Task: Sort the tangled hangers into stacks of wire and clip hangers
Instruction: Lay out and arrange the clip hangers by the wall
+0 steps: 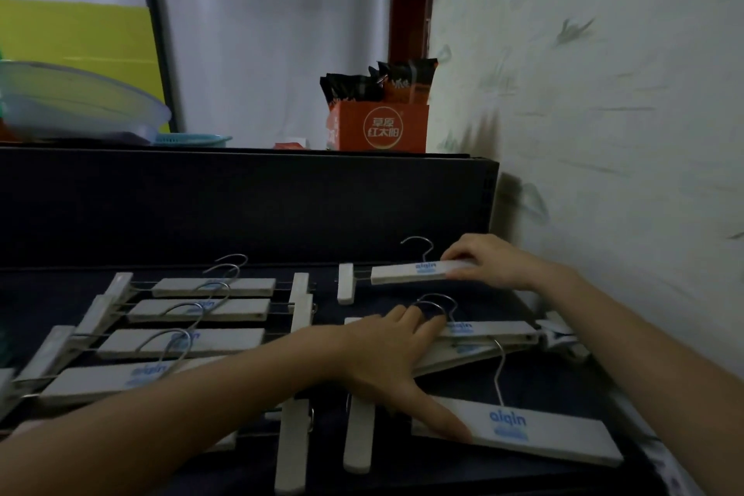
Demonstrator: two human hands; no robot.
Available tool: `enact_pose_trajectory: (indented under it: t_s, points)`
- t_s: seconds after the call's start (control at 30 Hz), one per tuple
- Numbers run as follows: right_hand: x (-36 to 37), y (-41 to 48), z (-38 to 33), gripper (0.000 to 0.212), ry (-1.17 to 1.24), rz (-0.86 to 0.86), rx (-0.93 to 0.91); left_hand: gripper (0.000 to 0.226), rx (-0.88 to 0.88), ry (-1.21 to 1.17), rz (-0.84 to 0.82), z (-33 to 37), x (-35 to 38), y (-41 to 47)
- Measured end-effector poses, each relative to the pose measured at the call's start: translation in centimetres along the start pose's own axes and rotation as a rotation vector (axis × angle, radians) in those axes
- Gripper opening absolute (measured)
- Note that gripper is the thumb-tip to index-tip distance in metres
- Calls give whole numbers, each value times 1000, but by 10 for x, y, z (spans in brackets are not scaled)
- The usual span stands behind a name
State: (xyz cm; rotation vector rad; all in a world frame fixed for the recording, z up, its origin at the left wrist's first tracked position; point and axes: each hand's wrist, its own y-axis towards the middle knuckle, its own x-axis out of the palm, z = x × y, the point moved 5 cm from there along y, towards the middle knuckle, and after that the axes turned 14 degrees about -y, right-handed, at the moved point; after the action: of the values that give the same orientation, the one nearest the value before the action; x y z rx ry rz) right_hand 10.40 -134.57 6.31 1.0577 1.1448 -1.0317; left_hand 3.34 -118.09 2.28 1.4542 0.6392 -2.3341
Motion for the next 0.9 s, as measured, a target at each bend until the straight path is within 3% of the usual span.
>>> enact_pose_trajectory:
  t_s: [0.27,0.47,0.57,0.7,0.83,0.9]
  points:
    - [16,17,-16,34,53,-85,-79,103,-9,13,20,5,4,-9]
    - [18,13,-25,41,-90,-128,-114,100,-12,-12,69,4,5,-9]
    - [-8,-6,-22,46,-54,-8,-67,84,-62,-99,105,3,4,-8]
    - [-49,-57,-32,20,228,231,-81,50,-81,-132,189,4,-3,-3]
    - [-60,-109,-54,12,369,213,-152,38,-96,-116,203,2,-9,-1]
    - [-56,-132,-60,19,382,147,-171,37,-94,-109,209,1,-11,0]
